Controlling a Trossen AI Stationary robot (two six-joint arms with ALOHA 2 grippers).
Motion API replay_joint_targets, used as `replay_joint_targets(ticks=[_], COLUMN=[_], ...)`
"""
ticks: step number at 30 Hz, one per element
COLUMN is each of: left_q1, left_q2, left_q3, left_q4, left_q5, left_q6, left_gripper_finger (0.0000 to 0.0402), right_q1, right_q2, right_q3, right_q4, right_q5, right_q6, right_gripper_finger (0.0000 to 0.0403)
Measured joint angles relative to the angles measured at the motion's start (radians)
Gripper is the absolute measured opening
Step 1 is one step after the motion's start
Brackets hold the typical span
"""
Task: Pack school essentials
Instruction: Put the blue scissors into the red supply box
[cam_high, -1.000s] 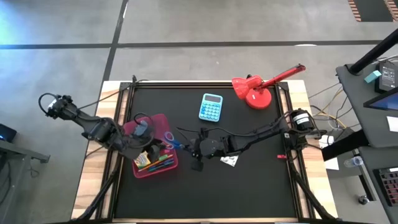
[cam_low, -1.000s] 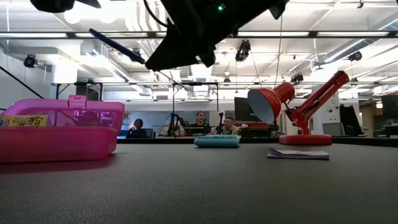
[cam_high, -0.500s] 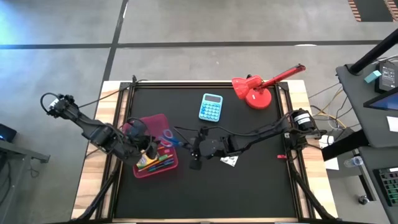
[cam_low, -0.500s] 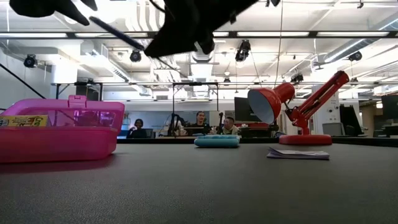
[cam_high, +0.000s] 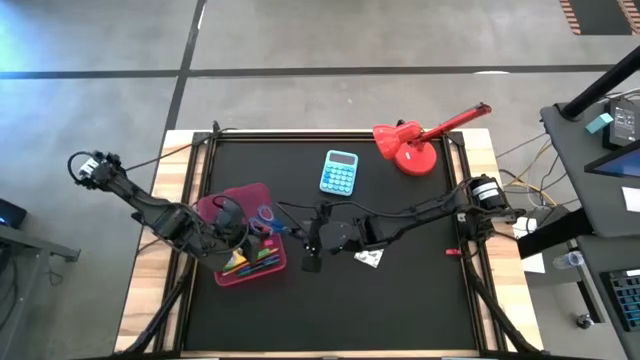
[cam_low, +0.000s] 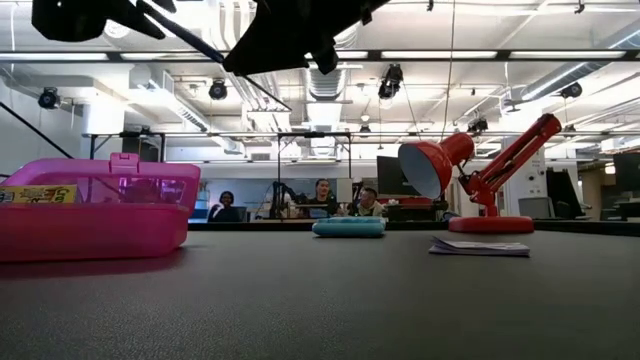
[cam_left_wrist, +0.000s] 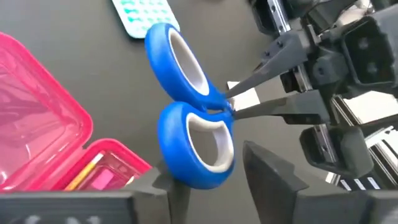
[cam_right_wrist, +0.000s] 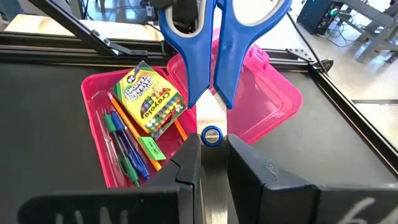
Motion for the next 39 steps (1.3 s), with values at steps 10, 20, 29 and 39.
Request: replay_joint_targets(ticks=[10, 20, 29, 39], left_q1=[0.001, 0.002, 0.006, 0.121], left_q2=[-0.003, -0.003, -0.035, -0.146], left_q3=[-0.025, -0.026, -0.026, 0.038], left_q4=[0.118, 0.151, -0.063, -0.389], left_q5=[0.011, 0.044, 0.202, 0.626], left_q6=[0.092, 0.139, 0.134, 0.251], left_gripper_finger=[0.0015, 0.0015, 0.0014, 0.0013], right_q1=[0.021, 0.027, 0.036, 0.082], right_q2=[0.002, -0.001, -0.005, -0.038], right_q3=[0.000, 0.123, 0.325, 0.312], right_q4=[-0.010, -0.406, -1.010, -1.288], right_q5=[0.001, -0.053, -0.133, -0.134], right_q6=[-0.014, 0.150, 0.222, 0.347], right_gripper_finger=[0.0061, 0.0124, 0.0193, 0.0180])
